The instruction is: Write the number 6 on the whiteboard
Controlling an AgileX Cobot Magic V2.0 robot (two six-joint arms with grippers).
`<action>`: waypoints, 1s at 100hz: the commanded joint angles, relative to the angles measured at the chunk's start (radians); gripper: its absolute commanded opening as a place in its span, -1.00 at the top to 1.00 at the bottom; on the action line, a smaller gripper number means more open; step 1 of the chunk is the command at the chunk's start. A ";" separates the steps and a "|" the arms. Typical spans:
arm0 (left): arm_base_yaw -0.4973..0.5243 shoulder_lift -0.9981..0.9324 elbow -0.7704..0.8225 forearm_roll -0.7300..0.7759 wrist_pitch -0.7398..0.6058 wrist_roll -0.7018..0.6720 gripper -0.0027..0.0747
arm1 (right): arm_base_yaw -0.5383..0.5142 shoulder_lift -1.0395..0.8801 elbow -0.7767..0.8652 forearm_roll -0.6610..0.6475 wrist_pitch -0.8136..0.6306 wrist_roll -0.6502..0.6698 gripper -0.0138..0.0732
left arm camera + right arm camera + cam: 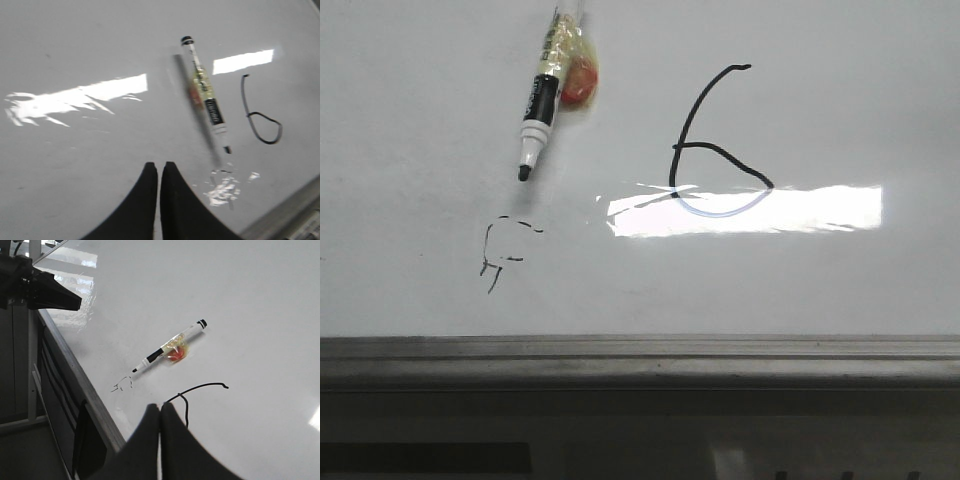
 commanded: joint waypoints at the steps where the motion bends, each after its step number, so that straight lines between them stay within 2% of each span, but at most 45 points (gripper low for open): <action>1: 0.095 -0.016 0.009 0.271 0.007 -0.193 0.98 | -0.005 0.012 -0.022 -0.013 -0.074 -0.004 0.83; 11: 0.272 -0.054 0.060 0.653 0.074 -0.525 0.98 | -0.005 0.012 -0.022 -0.013 -0.074 -0.004 0.83; 25: 0.520 -0.149 0.121 1.280 0.229 -1.194 0.98 | -0.005 0.012 -0.022 -0.013 -0.074 -0.004 0.83; 28: 0.565 -0.172 0.131 1.371 0.263 -1.340 0.98 | -0.005 0.012 -0.022 -0.013 -0.074 -0.004 0.83; 35: 0.662 -0.231 0.157 1.494 0.332 -1.504 0.98 | -0.005 0.012 -0.022 -0.013 -0.074 -0.004 0.83; 44: 0.747 -0.302 0.201 1.501 0.355 -1.522 0.98 | -0.005 0.012 -0.022 -0.013 -0.074 -0.004 0.83; 53: 0.782 -0.358 0.234 1.505 0.403 -1.522 0.98 | -0.005 0.012 -0.022 -0.013 -0.074 -0.004 0.83; 62: 0.783 -0.363 0.234 1.512 0.515 -1.522 0.98 | -0.005 0.012 -0.022 -0.013 -0.074 -0.004 0.83; 100: 0.783 -0.363 0.234 1.501 0.509 -1.524 0.98 | -0.005 0.012 -0.022 -0.013 -0.074 -0.004 0.83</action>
